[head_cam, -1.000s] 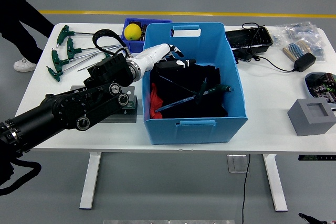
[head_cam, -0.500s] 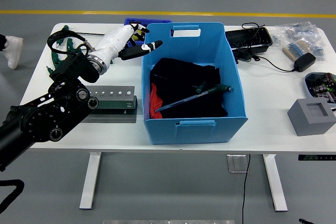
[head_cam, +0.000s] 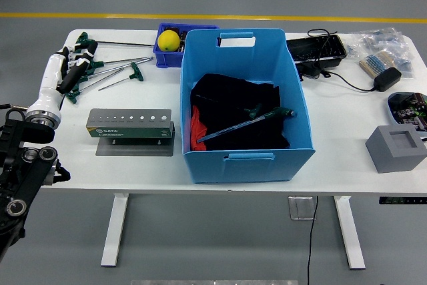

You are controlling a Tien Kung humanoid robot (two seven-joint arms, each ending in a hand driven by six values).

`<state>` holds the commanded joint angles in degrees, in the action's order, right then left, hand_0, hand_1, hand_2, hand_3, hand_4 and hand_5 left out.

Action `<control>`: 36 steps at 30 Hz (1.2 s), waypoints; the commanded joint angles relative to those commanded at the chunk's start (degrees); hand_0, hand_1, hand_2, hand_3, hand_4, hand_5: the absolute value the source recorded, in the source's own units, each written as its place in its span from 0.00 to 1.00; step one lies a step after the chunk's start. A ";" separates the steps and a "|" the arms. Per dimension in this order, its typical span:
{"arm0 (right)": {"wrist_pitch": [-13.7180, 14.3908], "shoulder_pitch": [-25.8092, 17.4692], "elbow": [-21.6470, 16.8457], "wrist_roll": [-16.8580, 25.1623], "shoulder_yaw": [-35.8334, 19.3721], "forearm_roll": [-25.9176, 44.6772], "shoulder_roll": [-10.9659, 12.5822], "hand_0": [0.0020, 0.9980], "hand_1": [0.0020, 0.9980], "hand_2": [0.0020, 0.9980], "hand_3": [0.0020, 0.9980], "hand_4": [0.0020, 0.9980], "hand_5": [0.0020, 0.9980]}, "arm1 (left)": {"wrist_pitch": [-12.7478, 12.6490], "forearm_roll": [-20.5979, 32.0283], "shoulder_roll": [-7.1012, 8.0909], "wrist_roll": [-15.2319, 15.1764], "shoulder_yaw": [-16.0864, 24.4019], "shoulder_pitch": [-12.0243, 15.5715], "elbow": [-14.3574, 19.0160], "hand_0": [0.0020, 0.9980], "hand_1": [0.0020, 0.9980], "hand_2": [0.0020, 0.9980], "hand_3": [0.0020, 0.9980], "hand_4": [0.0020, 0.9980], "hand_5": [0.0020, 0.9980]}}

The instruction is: Lift tool from toolbox,place it in box,lift tool from toolbox,place it in box

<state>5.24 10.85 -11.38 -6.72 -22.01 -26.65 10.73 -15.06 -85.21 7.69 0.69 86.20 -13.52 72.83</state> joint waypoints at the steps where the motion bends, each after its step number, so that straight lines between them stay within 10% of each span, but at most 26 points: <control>1: 0.08 -0.05 -0.03 -0.03 0.03 -0.03 -0.03 0.68 0.66 0.72 0.57 0.80 0.68 | 0.17 1.51 -0.17 -0.52 2.23 1.25 0.87 0.52 0.58 0.69 0.74 0.90 0.91; 4: 0.29 -0.17 -0.07 -0.09 0.11 -0.18 -0.14 0.68 0.66 0.72 0.57 0.80 0.68 | 1.32 7.87 -0.40 -2.50 7.12 5.35 3.57 0.52 0.58 0.69 0.74 0.90 0.91; 12: 0.72 -0.20 -0.16 0.17 0.89 1.07 -0.25 0.68 0.66 0.72 0.57 0.80 0.68 | 4.90 22.46 -0.73 -5.45 4.40 13.51 10.77 0.54 0.56 0.69 0.72 0.90 0.89; 17: 0.77 -0.01 -0.17 0.21 1.04 1.27 -0.30 0.68 0.66 0.72 0.57 0.80 0.68 | 7.99 28.70 0.43 -5.07 3.31 13.28 13.48 0.54 0.56 0.69 0.72 0.90 0.89; 18: 0.76 0.03 -0.16 0.20 1.00 1.23 -0.31 0.68 0.66 0.72 0.57 0.80 0.67 | 9.47 29.88 0.70 -4.09 3.17 13.04 13.88 0.76 0.79 0.82 0.76 0.91 0.90; 24: 0.59 0.13 -0.09 0.10 0.73 0.96 -0.34 0.68 0.66 0.72 0.57 0.80 0.67 | 16.18 32.44 1.18 0.06 2.73 12.54 13.84 0.76 0.79 0.82 0.76 0.91 0.90; 25: 0.57 0.13 -0.08 0.10 0.73 0.99 -0.34 0.68 0.66 0.72 0.57 0.80 0.67 | 16.70 32.58 1.17 0.40 2.70 12.62 13.76 0.91 0.97 0.98 0.85 0.94 0.97; 36: 0.42 0.15 -0.04 0.00 0.50 0.75 -0.29 0.68 0.66 0.72 0.57 0.80 0.67 | 19.44 33.83 1.28 0.73 2.27 12.68 12.94 1.00 1.00 1.00 0.92 0.98 1.00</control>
<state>5.67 11.00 -11.42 -6.71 -21.50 -25.90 10.43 4.37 -51.38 8.97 1.42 88.47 -0.85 85.77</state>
